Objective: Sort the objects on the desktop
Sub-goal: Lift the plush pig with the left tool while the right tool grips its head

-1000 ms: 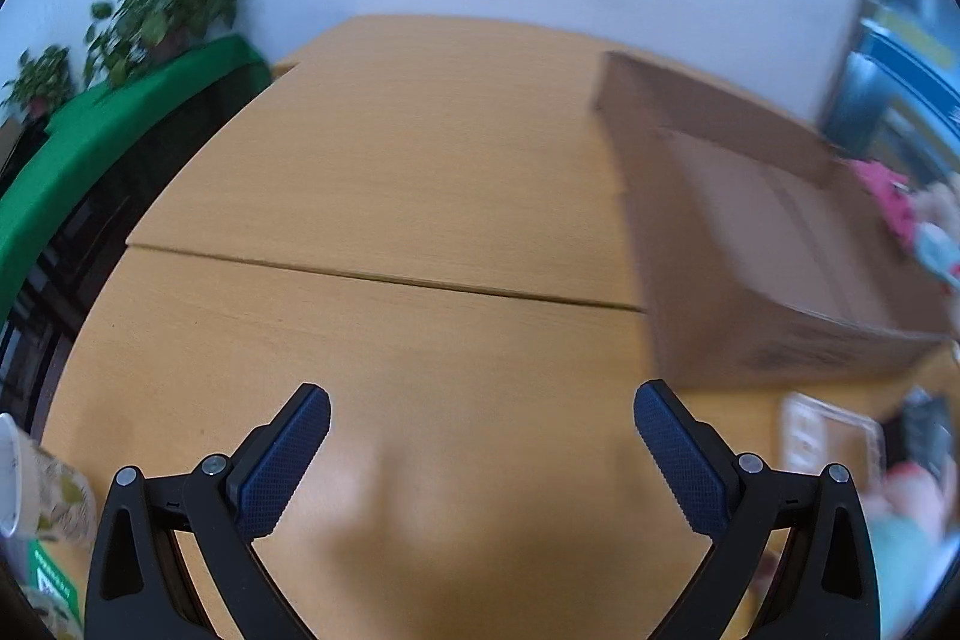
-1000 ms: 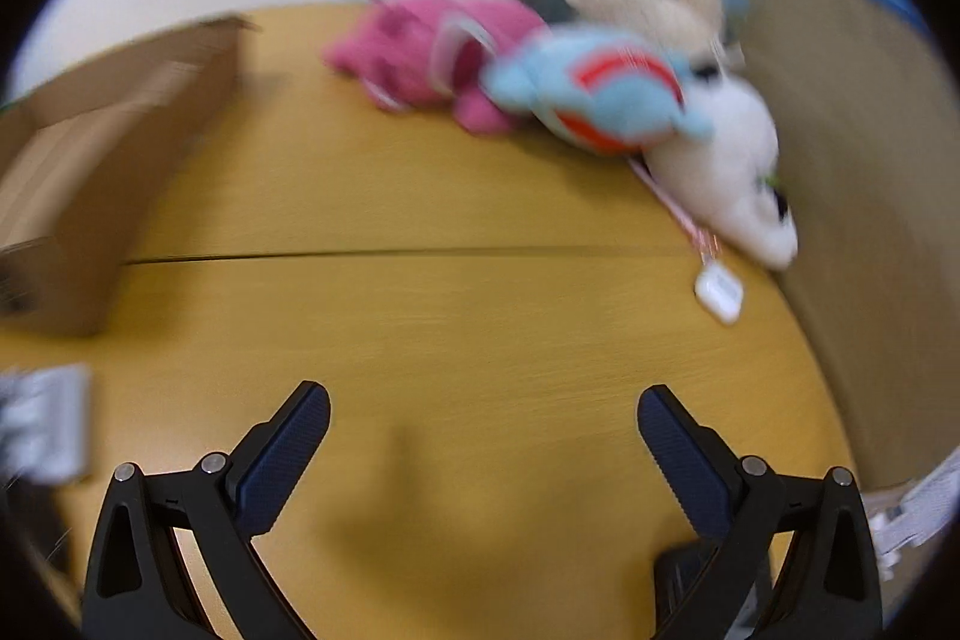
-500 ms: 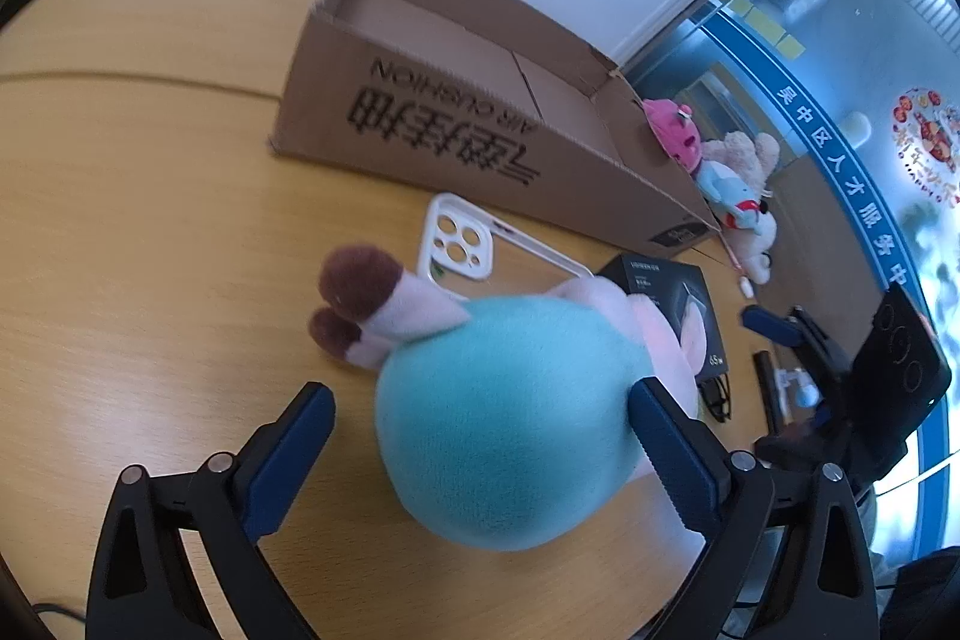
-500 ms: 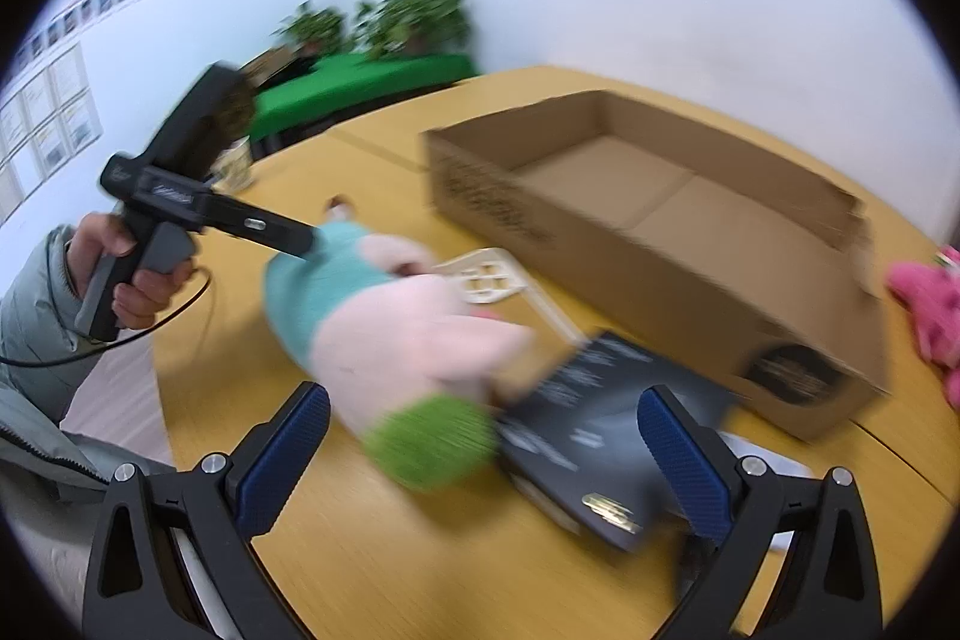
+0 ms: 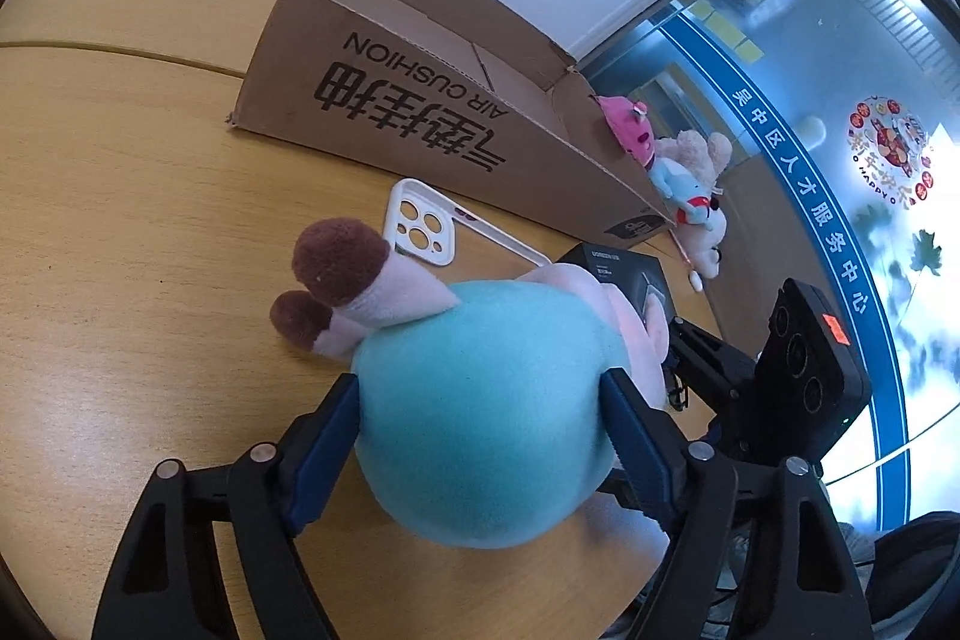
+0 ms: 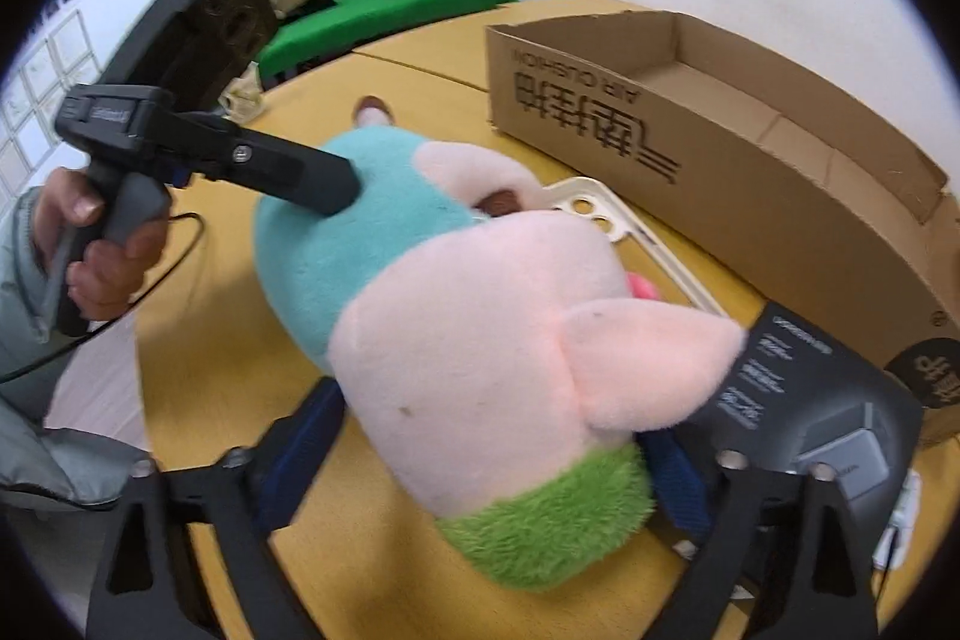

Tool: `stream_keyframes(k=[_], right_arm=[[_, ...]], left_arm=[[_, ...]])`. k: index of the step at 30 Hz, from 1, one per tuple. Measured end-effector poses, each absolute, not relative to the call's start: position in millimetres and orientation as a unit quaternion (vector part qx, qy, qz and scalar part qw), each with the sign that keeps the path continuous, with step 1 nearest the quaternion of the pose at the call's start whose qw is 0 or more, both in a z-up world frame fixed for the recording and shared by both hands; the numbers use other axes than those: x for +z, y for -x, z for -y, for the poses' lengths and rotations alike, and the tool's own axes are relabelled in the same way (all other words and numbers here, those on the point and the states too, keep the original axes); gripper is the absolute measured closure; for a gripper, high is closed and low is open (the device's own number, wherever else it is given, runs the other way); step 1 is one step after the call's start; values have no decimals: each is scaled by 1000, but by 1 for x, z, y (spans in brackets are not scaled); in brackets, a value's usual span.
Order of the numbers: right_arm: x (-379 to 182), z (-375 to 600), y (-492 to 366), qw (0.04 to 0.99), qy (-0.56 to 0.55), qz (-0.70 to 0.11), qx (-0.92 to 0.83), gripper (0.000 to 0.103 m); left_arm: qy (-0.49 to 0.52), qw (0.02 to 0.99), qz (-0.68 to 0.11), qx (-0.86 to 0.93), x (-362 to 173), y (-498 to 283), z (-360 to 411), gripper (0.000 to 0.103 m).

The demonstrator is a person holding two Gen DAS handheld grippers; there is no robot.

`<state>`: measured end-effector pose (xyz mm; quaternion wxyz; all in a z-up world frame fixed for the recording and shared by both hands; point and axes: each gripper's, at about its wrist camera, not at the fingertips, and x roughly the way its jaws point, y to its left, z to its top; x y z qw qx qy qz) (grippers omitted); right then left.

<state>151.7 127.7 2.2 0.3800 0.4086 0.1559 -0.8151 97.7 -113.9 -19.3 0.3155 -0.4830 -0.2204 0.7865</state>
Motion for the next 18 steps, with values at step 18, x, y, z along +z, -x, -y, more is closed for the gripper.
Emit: stream_keyframes(k=[18], right_arm=[[169, -145, -80, 324, -239, -179, -898, 20]], left_arm=[[272, 347, 101, 892, 200, -35, 69, 31]])
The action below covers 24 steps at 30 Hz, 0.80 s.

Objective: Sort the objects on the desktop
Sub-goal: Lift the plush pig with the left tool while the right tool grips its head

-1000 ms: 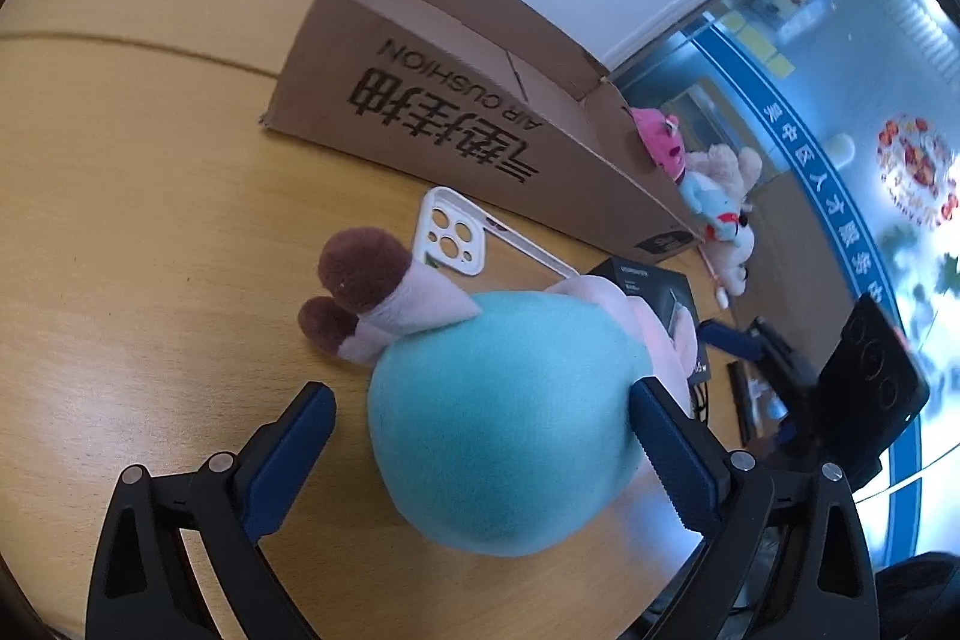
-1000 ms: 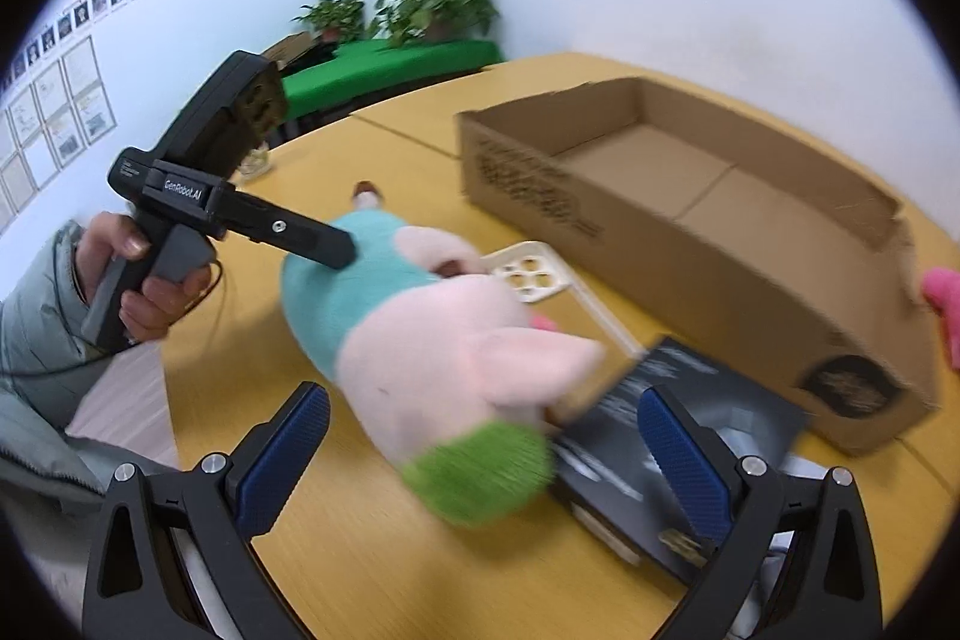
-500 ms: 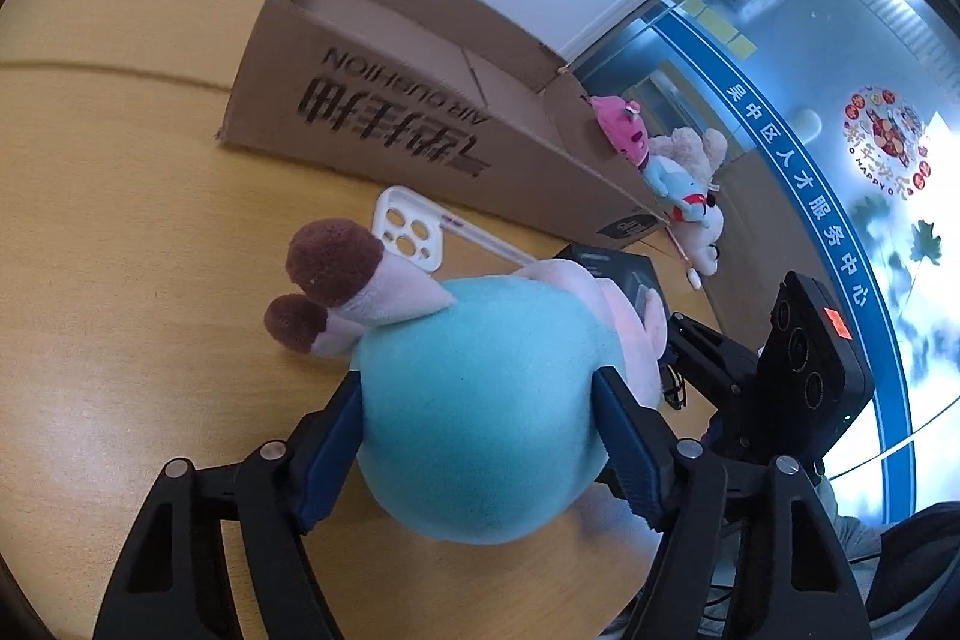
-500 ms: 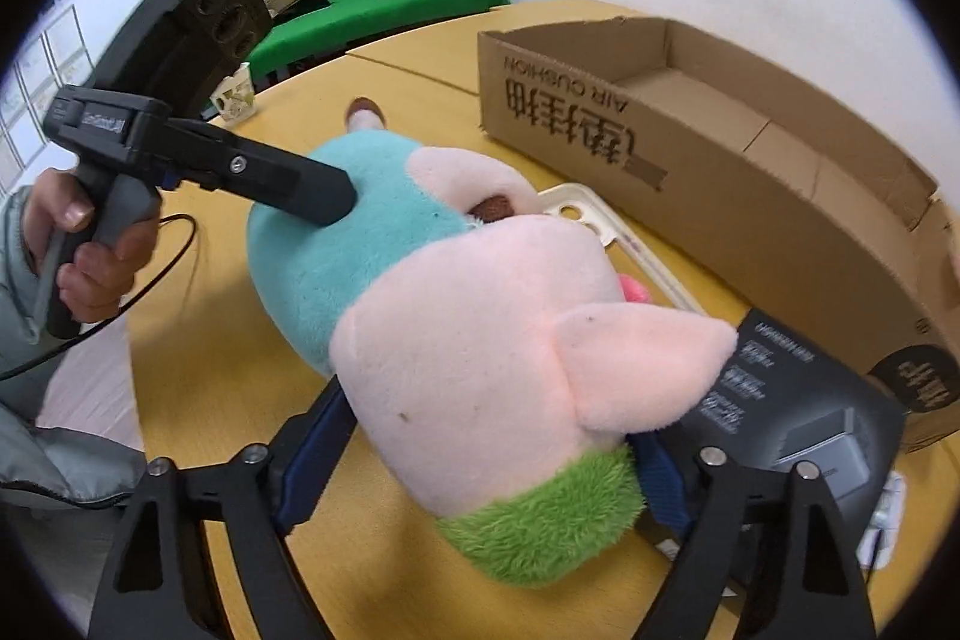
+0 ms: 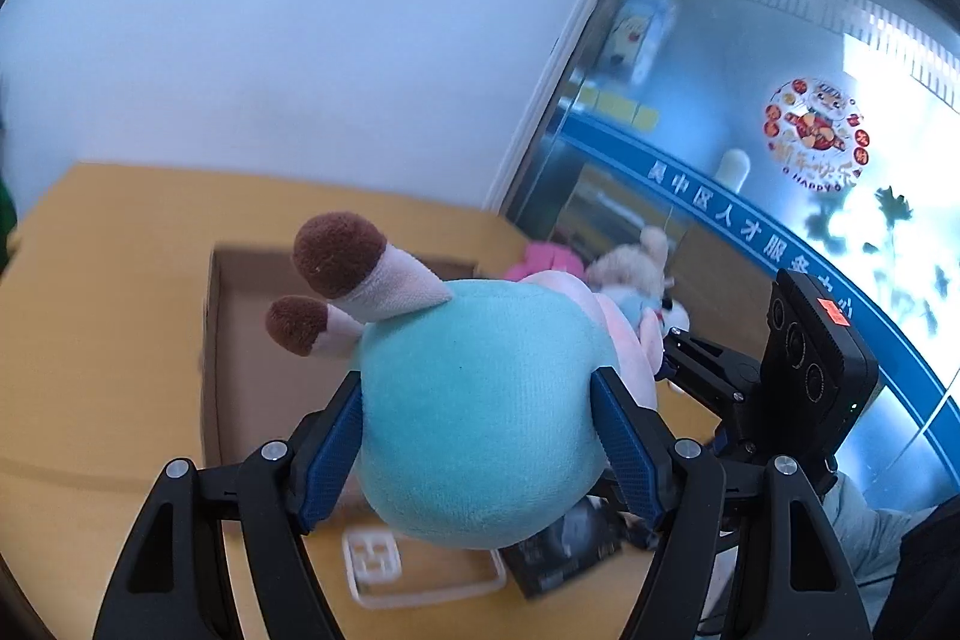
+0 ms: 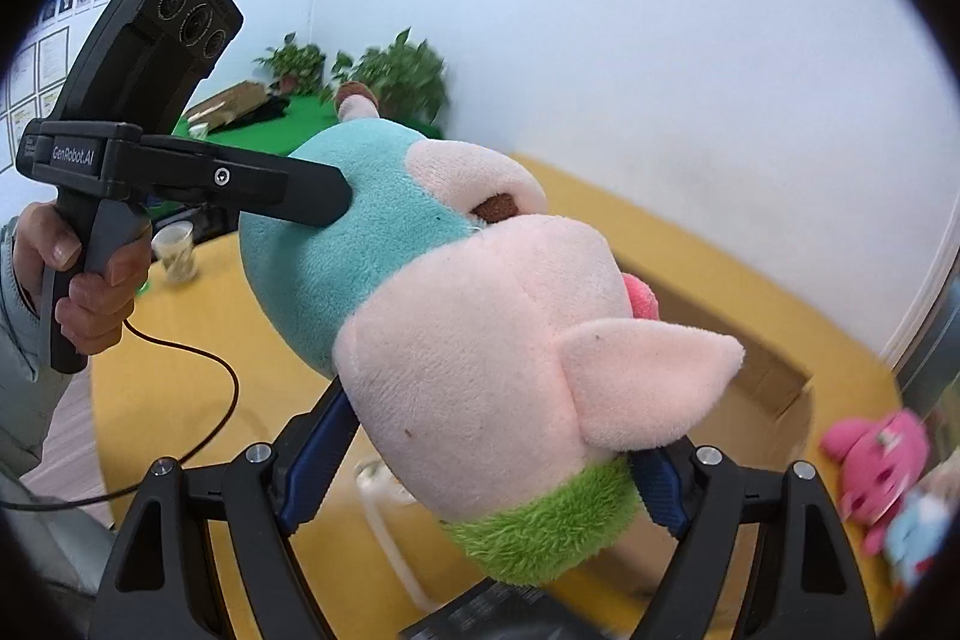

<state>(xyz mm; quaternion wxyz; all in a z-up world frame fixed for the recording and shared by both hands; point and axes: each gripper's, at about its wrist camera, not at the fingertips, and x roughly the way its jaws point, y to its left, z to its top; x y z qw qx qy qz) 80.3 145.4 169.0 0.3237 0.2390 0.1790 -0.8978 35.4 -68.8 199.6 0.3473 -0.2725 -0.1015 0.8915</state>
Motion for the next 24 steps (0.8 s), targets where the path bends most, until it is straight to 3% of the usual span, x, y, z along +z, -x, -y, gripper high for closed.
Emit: stream_keyframes(k=[7, 11, 17, 24], right_arm=[[242, -145, -9, 304, -183, -208, -912, 20], [255, -140, 51, 310, -189, -208, -908, 20], [205, -119, 160, 331, -263, -183, -888, 20], [103, -96, 239, 339, -358, -143, -858, 20]], left_arm=[[202, 339, 56, 917, 279, 31, 52, 31], [217, 324, 66, 918, 285, 85, 53, 31], [289, 285, 75, 911, 238, 177, 49, 31], [406, 238, 118, 874, 123, 272, 69, 33]])
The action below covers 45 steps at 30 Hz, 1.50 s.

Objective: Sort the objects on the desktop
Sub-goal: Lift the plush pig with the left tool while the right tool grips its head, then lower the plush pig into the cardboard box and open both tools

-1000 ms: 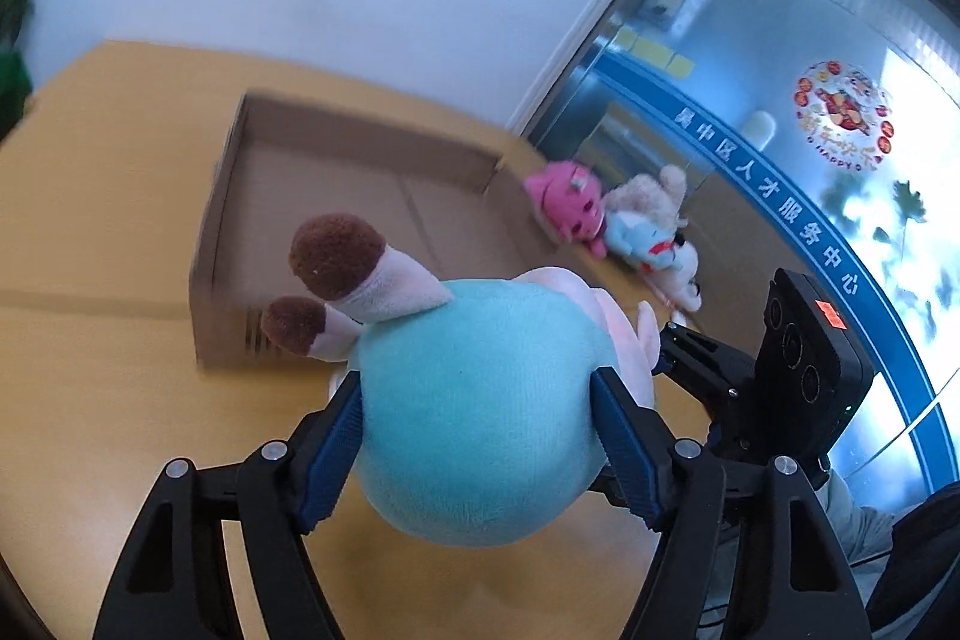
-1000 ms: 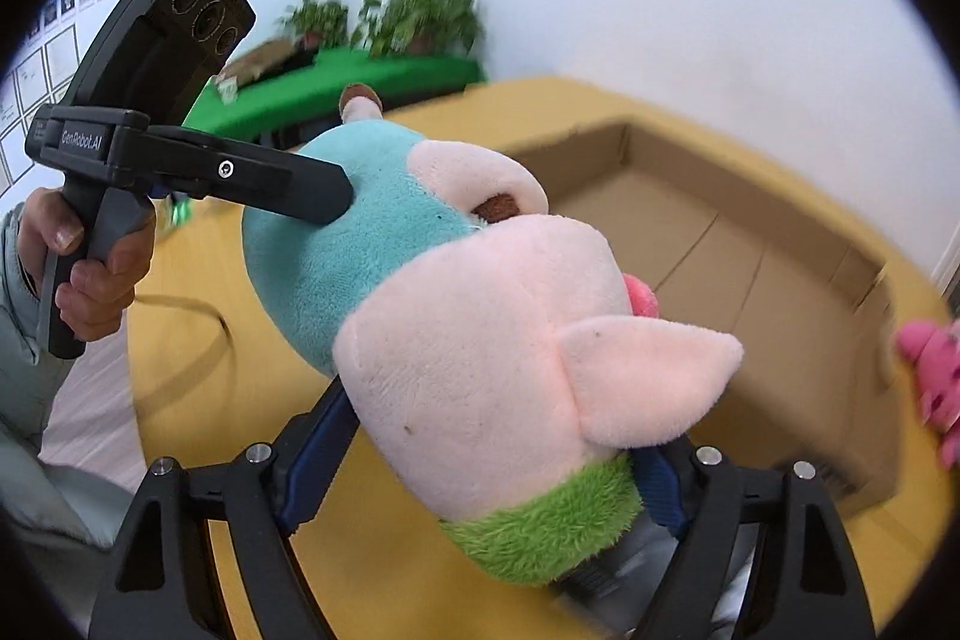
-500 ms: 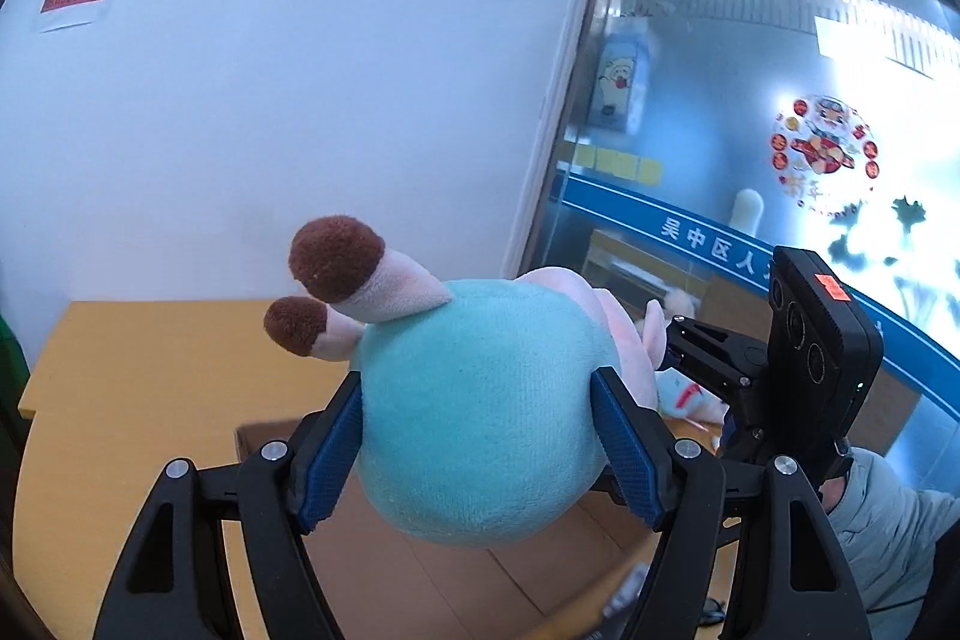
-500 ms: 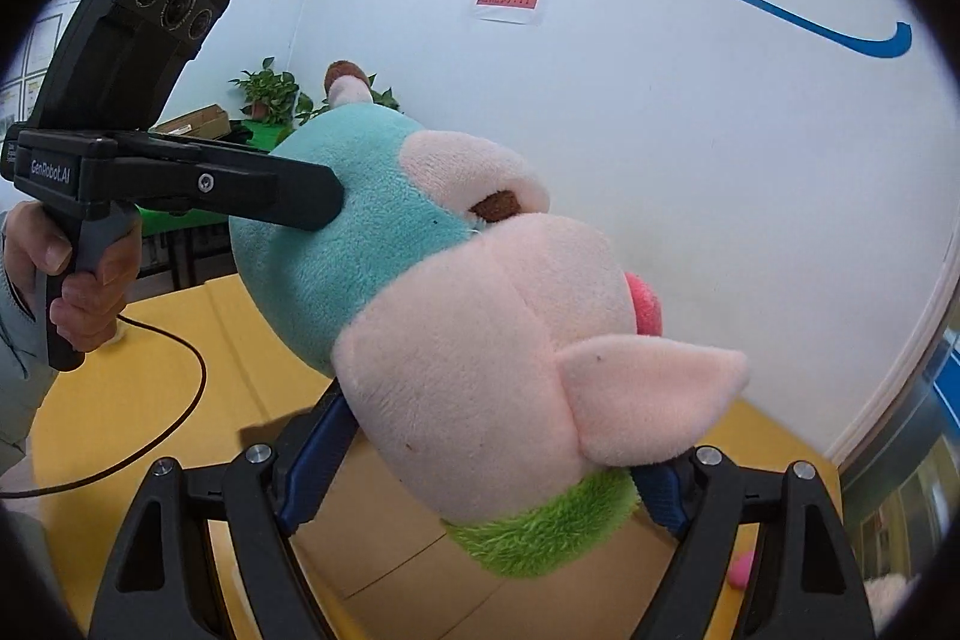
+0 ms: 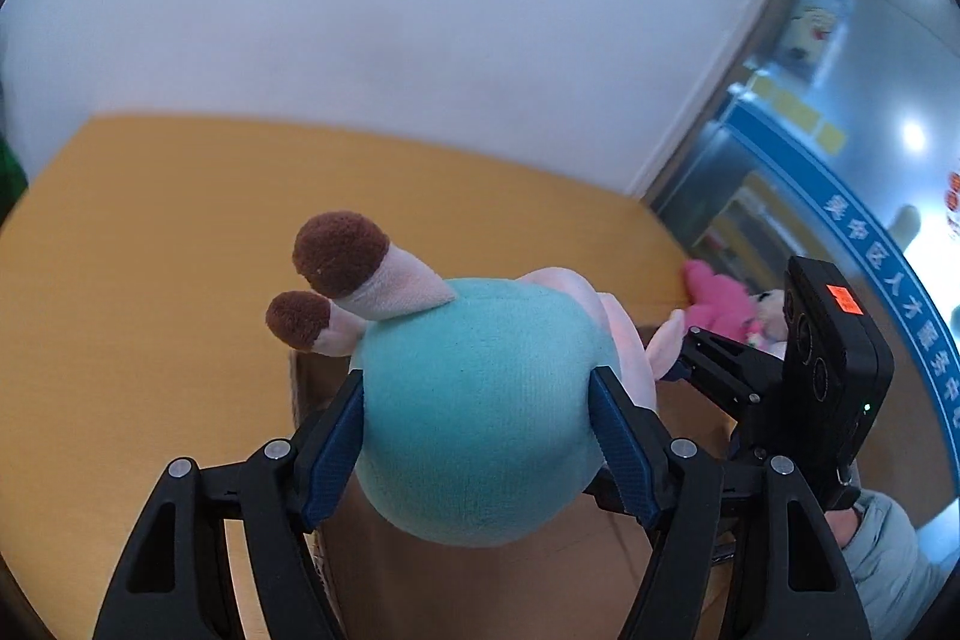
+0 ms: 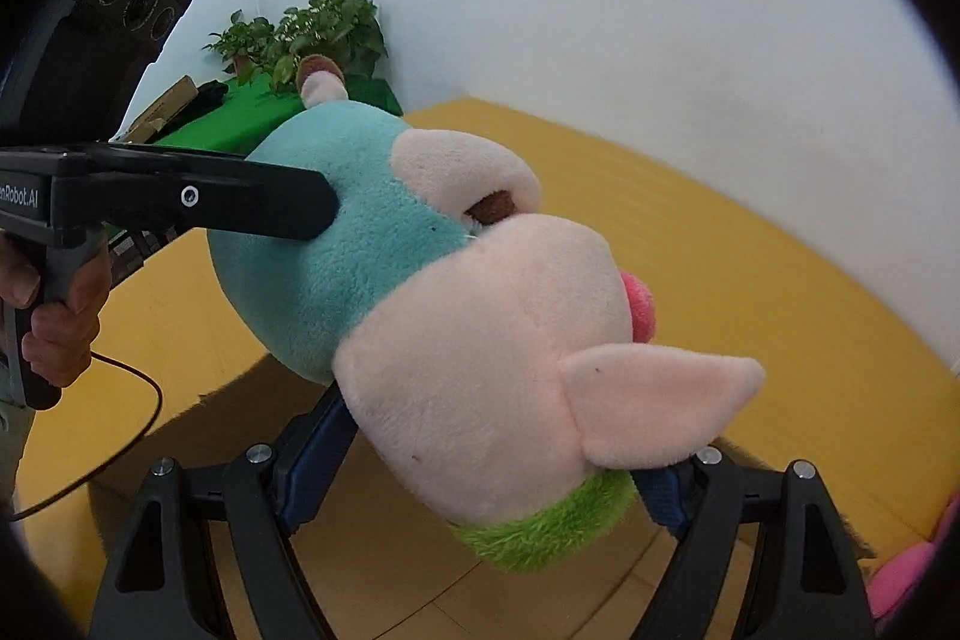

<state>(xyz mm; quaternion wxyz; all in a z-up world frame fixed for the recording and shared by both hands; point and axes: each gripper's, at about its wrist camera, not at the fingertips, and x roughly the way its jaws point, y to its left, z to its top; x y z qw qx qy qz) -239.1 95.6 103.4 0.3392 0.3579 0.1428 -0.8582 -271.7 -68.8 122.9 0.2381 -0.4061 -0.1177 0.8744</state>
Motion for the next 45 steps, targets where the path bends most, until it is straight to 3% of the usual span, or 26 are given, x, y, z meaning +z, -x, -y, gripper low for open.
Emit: stream_keyframes(k=[6, 8, 16, 27, 33, 36, 45], right_arm=[[35, -95, 255, 330, -422, -126, -835, 22], [26, -97, 254, 330, -432, -118, -831, 22], [34, -105, 258, 305, -438, -95, -840, 23], [36, -88, 244, 268, -444, -184, -835, 22], [42, -84, 251, 254, -457, -193, -831, 25], [38, -62, 250, 251, -449, -227, -827, 21], [71, -107, 216, 265, -429, -128, -854, 15]], left_arm=[[476, 207, 98, 849, 59, 301, 61, 33], [483, 202, 100, 846, 51, 304, 65, 29], [472, 190, 125, 852, 76, 291, 79, 24], [450, 194, 119, 864, 85, 240, 119, 23], [446, 198, 116, 865, 86, 227, 125, 23], [442, 197, 100, 869, 89, 223, 109, 23], [392, 168, 33, 904, 107, 179, 82, 21]])
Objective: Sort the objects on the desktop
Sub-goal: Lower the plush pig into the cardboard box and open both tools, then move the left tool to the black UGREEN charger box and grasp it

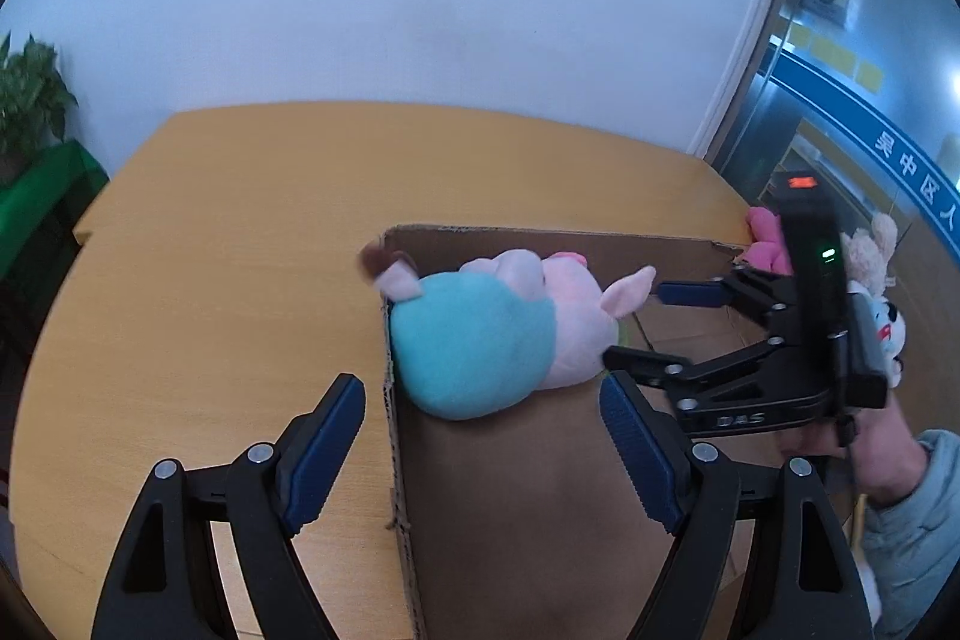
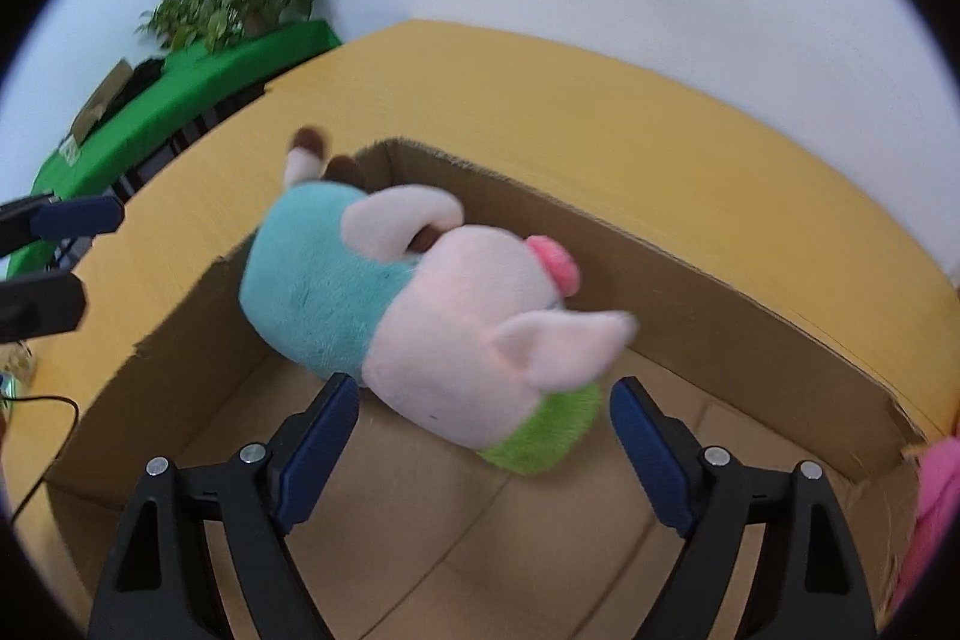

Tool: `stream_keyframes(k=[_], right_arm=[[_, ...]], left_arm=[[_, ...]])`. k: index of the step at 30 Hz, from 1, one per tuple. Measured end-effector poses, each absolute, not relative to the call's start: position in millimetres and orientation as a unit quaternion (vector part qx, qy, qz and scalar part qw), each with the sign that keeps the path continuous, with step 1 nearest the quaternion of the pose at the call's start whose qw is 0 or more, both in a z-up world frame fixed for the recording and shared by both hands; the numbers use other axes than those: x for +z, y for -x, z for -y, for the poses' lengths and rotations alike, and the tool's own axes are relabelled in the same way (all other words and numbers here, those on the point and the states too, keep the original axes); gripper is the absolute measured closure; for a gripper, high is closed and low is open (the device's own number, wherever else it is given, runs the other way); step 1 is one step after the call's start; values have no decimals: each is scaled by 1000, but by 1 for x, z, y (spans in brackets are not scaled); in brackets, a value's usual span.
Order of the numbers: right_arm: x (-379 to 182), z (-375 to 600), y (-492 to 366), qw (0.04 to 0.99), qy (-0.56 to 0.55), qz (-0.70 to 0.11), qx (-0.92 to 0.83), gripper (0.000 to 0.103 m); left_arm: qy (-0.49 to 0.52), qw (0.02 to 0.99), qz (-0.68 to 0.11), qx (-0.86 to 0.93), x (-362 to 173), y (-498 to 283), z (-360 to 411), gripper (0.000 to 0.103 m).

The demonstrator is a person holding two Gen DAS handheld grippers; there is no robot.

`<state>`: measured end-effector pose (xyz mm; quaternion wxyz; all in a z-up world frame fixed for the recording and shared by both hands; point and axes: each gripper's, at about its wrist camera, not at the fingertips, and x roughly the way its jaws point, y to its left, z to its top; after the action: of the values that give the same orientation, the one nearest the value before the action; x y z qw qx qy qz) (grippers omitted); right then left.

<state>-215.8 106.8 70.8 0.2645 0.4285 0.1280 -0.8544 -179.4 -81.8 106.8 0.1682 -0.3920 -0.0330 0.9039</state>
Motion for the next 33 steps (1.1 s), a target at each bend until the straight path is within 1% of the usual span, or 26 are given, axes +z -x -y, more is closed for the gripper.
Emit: stream_keyframes(k=[4, 9, 14, 15, 17, 18, 19, 24, 29, 33], right_arm=[[97, -134, 171, 248, -394, -128, -876, 13], [116, -135, 127, 239, -374, -110, -889, 12], [128, -137, 77, 226, -349, -95, -905, 11], [130, -142, 63, 219, -341, -91, -910, 9], [133, -150, 41, 182, -333, -99, -920, 3], [135, -156, 32, 172, -329, -101, -923, 1], [135, -160, 23, 166, -323, -101, -926, 1], [141, -172, -20, 153, -297, -91, -938, 1], [139, -186, -53, 179, -295, -78, -935, 1], [122, -198, -86, 219, -308, -73, -923, 1]], left_arm=[[369, 158, 19, 916, 117, 156, 69, 17], [371, 158, 28, 915, 123, 131, 62, 17], [342, 142, 6, 929, 140, 88, 49, 17], [329, 137, 4, 934, 144, 75, 45, 15], [304, 131, -1, 944, 152, 52, 39, 7], [291, 127, -4, 948, 156, 40, 36, 4], [276, 123, -7, 953, 160, 28, 33, 0], [232, 118, -21, 965, 173, -19, 16, 0], [243, 147, -13, 959, 167, -48, 7, 0], [288, 194, -2, 938, 143, -66, 4, 0]])
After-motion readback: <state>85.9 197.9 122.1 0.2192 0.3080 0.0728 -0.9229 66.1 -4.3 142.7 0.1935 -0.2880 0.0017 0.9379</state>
